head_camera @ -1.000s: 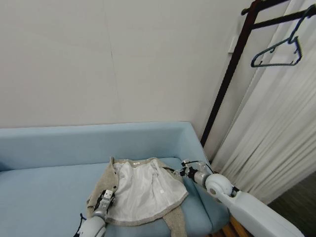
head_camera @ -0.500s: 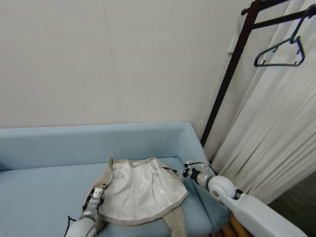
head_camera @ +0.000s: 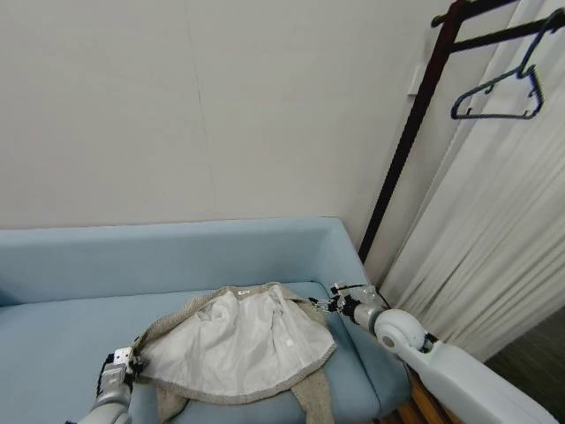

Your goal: Pick up the clothes from the sofa and hang them on the clothes hanger.

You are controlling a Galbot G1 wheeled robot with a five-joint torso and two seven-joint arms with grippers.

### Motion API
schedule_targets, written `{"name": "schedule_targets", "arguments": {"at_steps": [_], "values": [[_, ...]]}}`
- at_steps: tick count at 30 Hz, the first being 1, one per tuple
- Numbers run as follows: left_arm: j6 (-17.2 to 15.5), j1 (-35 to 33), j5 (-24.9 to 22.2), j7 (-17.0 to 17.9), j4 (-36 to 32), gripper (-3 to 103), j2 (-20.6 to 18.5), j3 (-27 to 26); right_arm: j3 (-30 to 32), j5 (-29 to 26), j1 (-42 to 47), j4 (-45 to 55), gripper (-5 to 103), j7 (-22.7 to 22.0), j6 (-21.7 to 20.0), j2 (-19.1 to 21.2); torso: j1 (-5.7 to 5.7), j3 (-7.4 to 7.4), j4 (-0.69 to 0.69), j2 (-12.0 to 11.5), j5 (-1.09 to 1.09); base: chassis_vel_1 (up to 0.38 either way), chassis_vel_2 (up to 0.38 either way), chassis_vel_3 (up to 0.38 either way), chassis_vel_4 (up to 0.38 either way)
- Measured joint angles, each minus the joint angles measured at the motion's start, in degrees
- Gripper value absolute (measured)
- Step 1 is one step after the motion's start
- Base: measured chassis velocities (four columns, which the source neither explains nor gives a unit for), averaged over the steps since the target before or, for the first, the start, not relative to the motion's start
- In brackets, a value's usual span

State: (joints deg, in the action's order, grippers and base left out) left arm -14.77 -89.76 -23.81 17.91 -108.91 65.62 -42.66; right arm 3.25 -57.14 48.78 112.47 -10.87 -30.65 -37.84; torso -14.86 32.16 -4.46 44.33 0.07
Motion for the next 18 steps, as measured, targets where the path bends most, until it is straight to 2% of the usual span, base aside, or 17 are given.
{"name": "schedule_targets", "arguments": {"at_steps": [2, 4, 5, 8, 9, 10, 13, 14, 15, 16, 18], "values": [[0.5, 0.8, -0.9, -1.0, -0.7, 38, -0.2, -1.1, 0.1, -1.1, -0.7, 0.9, 100, -1.1, -0.4, 0.0, 0.00, 0.00, -0.02, 0.0, 0.01, 0.000, 0.000, 0.000, 0.000], [1.4, 1.0, -1.5, -3.7, -2.2, 49, -1.2, -3.2, 0.4, -2.7, -1.4, 2.3, 100, -2.7, -1.2, 0.2, 0.00, 0.00, -0.02, 0.0, 0.01, 0.000, 0.000, 0.000, 0.000], [1.4, 1.0, -1.5, -3.7, -2.2, 49, -1.2, -3.2, 0.4, -2.7, -1.4, 2.3, 100, -2.7, -1.2, 0.2, 0.00, 0.00, -0.02, 0.0, 0.01, 0.000, 0.000, 0.000, 0.000], [3.1, -1.2, -2.7, -11.9, -7.0, 66, -2.8, -8.3, 0.6, -4.0, -3.6, 4.7, 100, -7.6, -1.6, 0.0, 0.00, 0.00, -0.01, 0.0, 0.01, 0.000, 0.000, 0.000, 0.000], [3.1, -1.2, -2.7, -11.9, -7.0, 66, -2.8, -8.3, 0.6, -4.0, -3.6, 4.7, 100, -7.6, -1.6, 0.0, 0.00, 0.00, -0.01, 0.0, 0.01, 0.000, 0.000, 0.000, 0.000], [2.9, -1.9, -5.0, -12.8, -9.3, 66, -3.4, -9.6, 0.6, -4.1, -4.8, 5.6, 100, -9.9, -1.6, -0.2, 0.00, 0.00, 0.01, 0.0, 0.01, 0.000, 0.000, 0.000, 0.000], [-1.2, -2.7, -14.4, -12.2, -18.1, 81, -5.6, -13.1, 0.9, -5.2, -10.2, 9.1, 100, -18.8, -1.4, -1.5, 0.00, 0.00, 0.01, 0.0, 0.01, 0.000, 0.000, 0.000, 0.000], [-1.2, -2.7, -14.4, -12.2, -18.1, 81, -5.6, -13.1, 0.9, -5.2, -10.2, 9.1, 100, -18.8, -1.4, -1.5, 0.00, 0.00, 0.01, 0.0, 0.01, 0.000, 0.000, 0.000, 0.000], [-3.0, -2.7, -17.6, -11.1, -21.2, 87, -6.3, -14.1, 0.9, -5.7, -12.0, 10.2, 100, -21.3, -1.3, -1.8, 0.00, 0.00, 0.01, 0.0, 0.02, 0.000, 0.000, 0.000, 0.000], [-4.8, -2.5, -20.4, -9.5, -24.2, 87, -7.0, -14.9, 0.9, -6.1, -14.2, 11.6, 100, -24.0, -1.2, -1.9, 0.00, 0.00, 0.00, 0.0, 0.03, 0.000, 0.000, 0.000, 0.000], [-8.0, -1.8, -25.4, -5.7, -29.7, 97, -8.6, -16.3, 0.9, -7.0, -18.1, 14.0, 100, -27.0, -1.0, -1.8, 0.00, 0.00, -0.01, 0.0, 0.01, 0.000, 0.000, 0.000, 0.000]]}}
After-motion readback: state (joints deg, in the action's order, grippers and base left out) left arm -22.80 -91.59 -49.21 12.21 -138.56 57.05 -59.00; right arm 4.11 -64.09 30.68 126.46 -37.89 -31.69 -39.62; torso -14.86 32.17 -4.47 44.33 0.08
